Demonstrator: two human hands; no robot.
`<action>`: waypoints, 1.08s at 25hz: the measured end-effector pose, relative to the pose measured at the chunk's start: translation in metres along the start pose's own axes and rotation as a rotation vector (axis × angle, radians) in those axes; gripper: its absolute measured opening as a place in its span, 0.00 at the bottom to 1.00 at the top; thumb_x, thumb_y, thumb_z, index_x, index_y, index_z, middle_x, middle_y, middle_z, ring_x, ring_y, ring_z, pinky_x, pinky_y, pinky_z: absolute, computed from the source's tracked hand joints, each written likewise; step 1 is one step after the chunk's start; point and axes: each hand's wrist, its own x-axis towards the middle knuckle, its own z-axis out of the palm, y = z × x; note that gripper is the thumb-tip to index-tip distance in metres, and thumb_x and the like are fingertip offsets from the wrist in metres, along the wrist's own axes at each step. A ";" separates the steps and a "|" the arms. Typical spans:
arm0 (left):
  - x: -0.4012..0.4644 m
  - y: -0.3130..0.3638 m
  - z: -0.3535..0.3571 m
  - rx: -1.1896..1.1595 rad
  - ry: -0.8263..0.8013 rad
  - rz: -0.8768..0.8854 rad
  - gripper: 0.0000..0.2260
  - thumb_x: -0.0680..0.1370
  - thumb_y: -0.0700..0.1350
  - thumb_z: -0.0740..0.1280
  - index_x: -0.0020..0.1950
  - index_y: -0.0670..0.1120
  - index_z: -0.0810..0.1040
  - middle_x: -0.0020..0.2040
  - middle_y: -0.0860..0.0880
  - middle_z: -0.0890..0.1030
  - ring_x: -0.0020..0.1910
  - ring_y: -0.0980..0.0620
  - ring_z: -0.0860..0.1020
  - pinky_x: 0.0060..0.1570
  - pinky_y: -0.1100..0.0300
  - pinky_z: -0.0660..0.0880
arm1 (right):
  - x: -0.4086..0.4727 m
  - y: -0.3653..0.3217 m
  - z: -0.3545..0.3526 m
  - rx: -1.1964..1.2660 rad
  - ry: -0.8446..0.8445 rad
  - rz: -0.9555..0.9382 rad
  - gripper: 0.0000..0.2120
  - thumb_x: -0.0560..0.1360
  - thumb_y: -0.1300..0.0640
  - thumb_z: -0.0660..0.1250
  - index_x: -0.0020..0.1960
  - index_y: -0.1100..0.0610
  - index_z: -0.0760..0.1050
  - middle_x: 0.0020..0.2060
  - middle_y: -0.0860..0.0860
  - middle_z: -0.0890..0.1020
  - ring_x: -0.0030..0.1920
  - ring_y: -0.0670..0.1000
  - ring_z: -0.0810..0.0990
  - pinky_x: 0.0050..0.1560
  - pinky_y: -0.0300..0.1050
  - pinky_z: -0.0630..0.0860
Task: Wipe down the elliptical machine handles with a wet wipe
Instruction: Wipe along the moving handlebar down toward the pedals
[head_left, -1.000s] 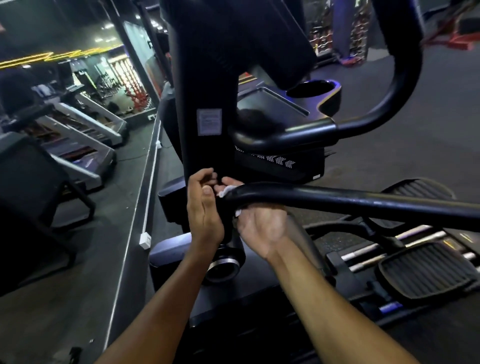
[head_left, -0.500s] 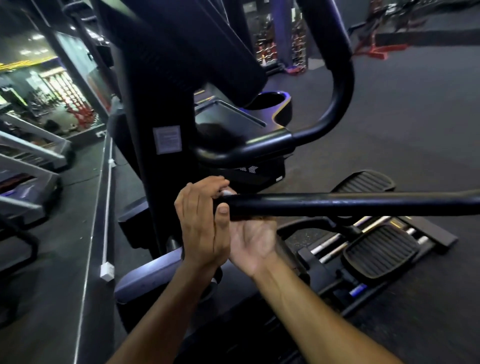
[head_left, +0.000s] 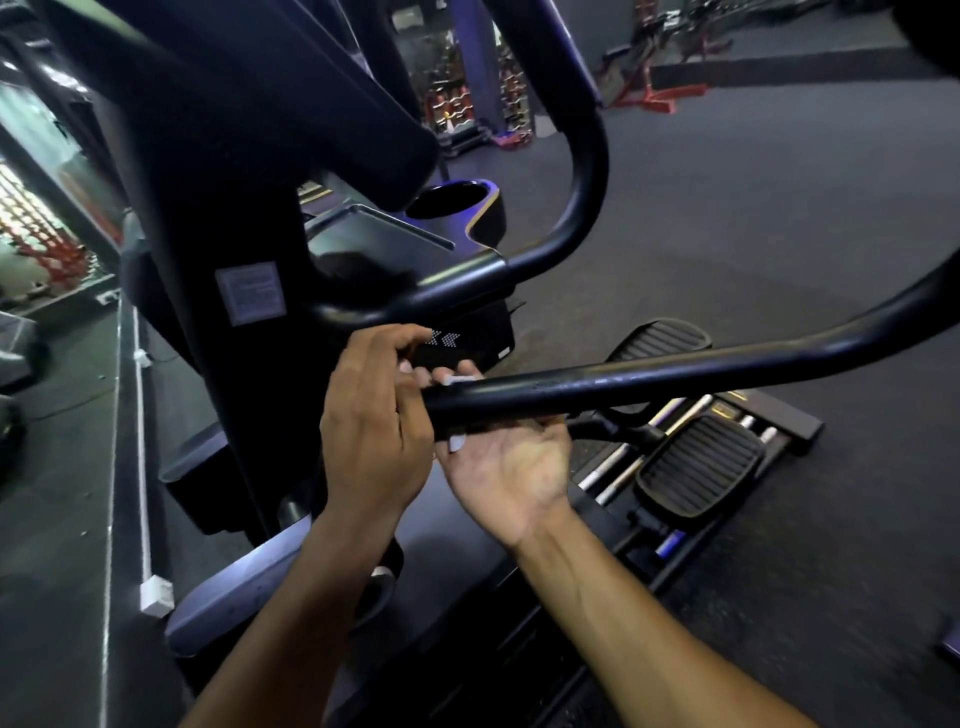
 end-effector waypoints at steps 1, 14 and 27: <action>0.002 0.002 0.002 0.002 -0.018 0.011 0.14 0.80 0.33 0.60 0.61 0.42 0.80 0.58 0.47 0.80 0.56 0.47 0.78 0.58 0.49 0.75 | -0.002 -0.015 0.000 0.019 0.023 -0.054 0.28 0.79 0.43 0.52 0.57 0.66 0.78 0.57 0.65 0.80 0.68 0.65 0.76 0.75 0.57 0.63; 0.018 0.050 0.041 -0.002 -0.296 0.053 0.17 0.80 0.35 0.61 0.66 0.49 0.77 0.62 0.51 0.78 0.57 0.47 0.79 0.56 0.44 0.76 | -0.020 -0.089 0.003 0.001 0.088 -0.254 0.29 0.79 0.43 0.49 0.49 0.64 0.79 0.47 0.62 0.80 0.63 0.66 0.78 0.76 0.58 0.62; 0.022 0.063 0.061 0.183 -0.468 -0.035 0.19 0.84 0.41 0.59 0.73 0.57 0.69 0.67 0.58 0.73 0.61 0.54 0.75 0.42 0.52 0.70 | -0.037 -0.150 -0.005 -0.054 0.059 -0.384 0.28 0.80 0.39 0.46 0.51 0.61 0.74 0.42 0.59 0.78 0.49 0.62 0.81 0.75 0.59 0.65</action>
